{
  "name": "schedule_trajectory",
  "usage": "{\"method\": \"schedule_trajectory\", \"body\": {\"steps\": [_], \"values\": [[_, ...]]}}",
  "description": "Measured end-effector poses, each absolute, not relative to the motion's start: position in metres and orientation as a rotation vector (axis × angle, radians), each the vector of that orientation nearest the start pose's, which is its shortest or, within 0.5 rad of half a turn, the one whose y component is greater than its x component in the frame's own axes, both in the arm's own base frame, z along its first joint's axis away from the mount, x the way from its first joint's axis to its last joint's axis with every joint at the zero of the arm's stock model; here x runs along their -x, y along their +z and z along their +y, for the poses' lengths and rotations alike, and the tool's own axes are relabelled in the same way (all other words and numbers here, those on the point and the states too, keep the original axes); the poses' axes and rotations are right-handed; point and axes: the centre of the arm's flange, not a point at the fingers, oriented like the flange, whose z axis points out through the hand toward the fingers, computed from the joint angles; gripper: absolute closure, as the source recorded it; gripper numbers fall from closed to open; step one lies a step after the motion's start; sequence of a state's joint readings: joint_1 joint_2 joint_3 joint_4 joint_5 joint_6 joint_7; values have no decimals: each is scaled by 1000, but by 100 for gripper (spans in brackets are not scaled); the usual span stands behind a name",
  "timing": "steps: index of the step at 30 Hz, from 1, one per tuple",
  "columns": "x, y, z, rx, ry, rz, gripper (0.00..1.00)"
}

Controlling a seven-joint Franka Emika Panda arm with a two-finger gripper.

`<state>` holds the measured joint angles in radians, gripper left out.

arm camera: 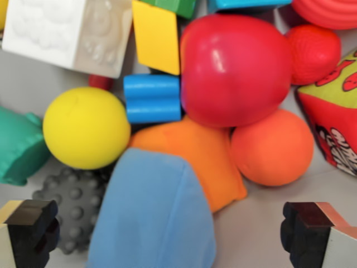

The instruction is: Pick an object from the bin

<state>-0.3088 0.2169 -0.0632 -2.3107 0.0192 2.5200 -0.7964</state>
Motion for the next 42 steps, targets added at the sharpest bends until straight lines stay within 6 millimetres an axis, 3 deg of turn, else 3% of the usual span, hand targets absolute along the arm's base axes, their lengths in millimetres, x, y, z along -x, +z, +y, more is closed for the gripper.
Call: {"method": "schedule_trajectory", "body": {"steps": [7,17,28,29,42], "values": [[-481,235,-204,3044,13,-774,0],[-480,191,-203,3037,19,-789,0],[-480,167,-203,3039,16,-790,0],[-480,166,-203,3038,16,-790,100],[-480,166,-203,3039,13,-790,100]]}}
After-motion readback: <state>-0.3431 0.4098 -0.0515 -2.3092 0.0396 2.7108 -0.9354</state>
